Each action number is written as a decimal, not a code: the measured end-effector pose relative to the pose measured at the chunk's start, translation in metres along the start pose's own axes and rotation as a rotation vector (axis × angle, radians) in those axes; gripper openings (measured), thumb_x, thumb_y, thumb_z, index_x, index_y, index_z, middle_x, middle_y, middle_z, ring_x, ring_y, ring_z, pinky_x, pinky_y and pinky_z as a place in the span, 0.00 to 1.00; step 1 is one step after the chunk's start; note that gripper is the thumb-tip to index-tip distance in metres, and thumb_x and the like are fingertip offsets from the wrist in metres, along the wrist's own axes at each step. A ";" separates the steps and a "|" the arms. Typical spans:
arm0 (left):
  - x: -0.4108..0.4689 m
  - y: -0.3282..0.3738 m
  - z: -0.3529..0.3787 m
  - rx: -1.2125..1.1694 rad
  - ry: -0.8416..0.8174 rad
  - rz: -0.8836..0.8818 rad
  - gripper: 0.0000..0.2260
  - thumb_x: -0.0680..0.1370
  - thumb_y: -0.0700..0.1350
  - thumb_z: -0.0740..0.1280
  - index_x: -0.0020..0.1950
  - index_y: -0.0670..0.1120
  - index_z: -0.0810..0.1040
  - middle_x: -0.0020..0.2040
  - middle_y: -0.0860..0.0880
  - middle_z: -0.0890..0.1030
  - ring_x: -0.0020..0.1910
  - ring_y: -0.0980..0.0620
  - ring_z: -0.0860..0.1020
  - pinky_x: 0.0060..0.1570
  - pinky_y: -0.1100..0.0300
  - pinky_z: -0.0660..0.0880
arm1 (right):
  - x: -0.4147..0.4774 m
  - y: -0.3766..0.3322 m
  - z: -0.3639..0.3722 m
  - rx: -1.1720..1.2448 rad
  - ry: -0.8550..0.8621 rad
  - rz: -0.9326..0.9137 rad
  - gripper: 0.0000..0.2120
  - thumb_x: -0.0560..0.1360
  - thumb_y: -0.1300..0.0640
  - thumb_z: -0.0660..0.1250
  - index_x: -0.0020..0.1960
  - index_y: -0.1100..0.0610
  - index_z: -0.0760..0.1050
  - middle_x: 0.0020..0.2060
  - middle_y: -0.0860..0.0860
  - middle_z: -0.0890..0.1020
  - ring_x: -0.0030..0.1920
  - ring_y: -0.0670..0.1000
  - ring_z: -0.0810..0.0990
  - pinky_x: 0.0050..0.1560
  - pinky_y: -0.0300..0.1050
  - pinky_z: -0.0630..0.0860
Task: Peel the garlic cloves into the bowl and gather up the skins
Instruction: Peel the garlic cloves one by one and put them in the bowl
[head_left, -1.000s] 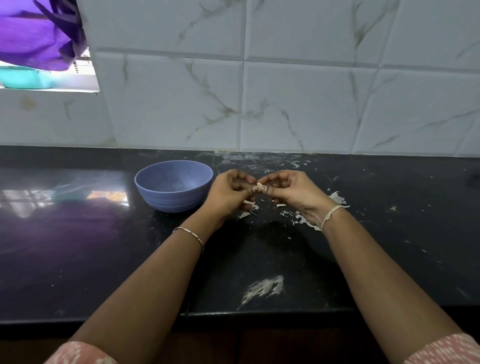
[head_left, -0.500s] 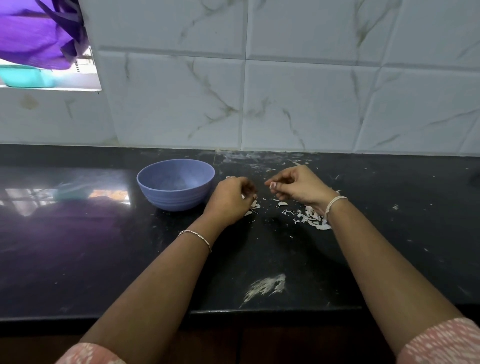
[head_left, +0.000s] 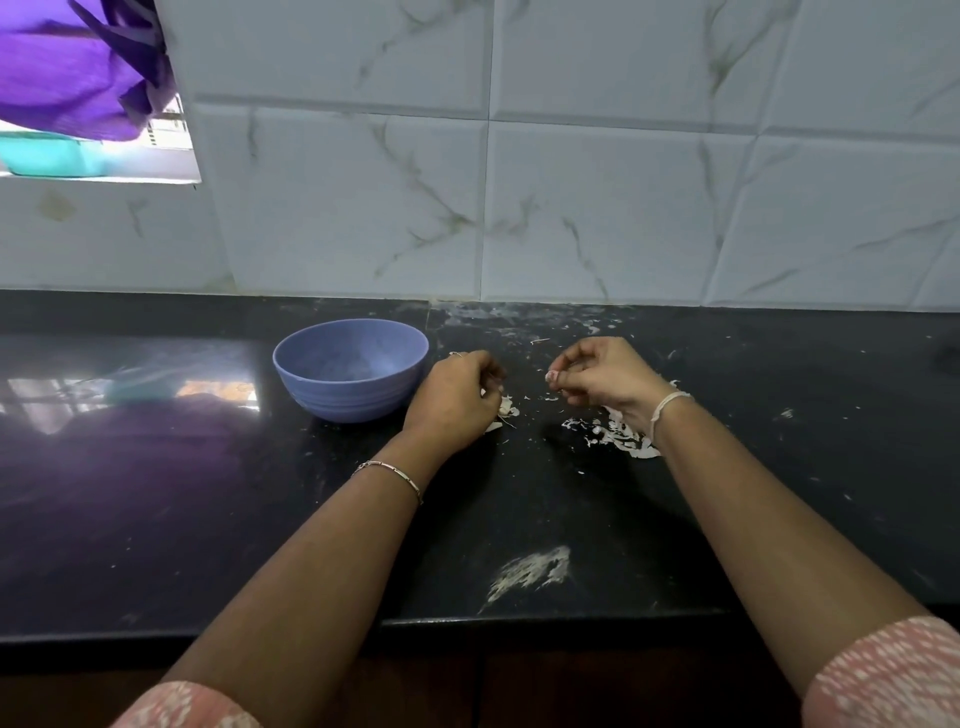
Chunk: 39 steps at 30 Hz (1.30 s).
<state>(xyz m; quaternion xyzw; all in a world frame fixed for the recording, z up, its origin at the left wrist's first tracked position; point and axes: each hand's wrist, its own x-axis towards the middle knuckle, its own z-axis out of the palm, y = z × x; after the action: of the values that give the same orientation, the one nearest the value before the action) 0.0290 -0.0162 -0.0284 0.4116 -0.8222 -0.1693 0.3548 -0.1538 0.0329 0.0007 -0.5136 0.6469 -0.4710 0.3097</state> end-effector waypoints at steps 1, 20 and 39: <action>0.000 0.000 0.000 0.000 0.005 -0.003 0.08 0.78 0.40 0.66 0.55 0.46 0.80 0.47 0.51 0.83 0.47 0.51 0.80 0.52 0.52 0.78 | -0.002 -0.006 -0.004 0.001 -0.046 0.011 0.05 0.73 0.70 0.70 0.42 0.63 0.78 0.34 0.56 0.82 0.34 0.50 0.79 0.33 0.36 0.79; 0.002 0.001 -0.001 -0.003 0.047 -0.024 0.08 0.77 0.41 0.66 0.56 0.47 0.80 0.45 0.54 0.81 0.47 0.52 0.79 0.50 0.52 0.78 | -0.023 -0.018 0.009 -0.986 0.144 -0.527 0.03 0.76 0.58 0.67 0.45 0.51 0.76 0.43 0.45 0.79 0.44 0.48 0.77 0.42 0.42 0.69; 0.010 0.007 0.005 -0.479 0.071 -0.022 0.09 0.72 0.42 0.76 0.51 0.45 0.83 0.44 0.50 0.84 0.40 0.52 0.81 0.43 0.57 0.81 | -0.015 -0.007 0.018 0.399 -0.114 0.049 0.03 0.76 0.64 0.68 0.45 0.58 0.77 0.39 0.52 0.81 0.33 0.44 0.74 0.28 0.32 0.69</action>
<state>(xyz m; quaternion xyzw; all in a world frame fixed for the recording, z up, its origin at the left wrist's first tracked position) 0.0174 -0.0203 -0.0237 0.3303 -0.7412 -0.3486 0.4690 -0.1308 0.0412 -0.0005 -0.4521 0.5342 -0.5523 0.4529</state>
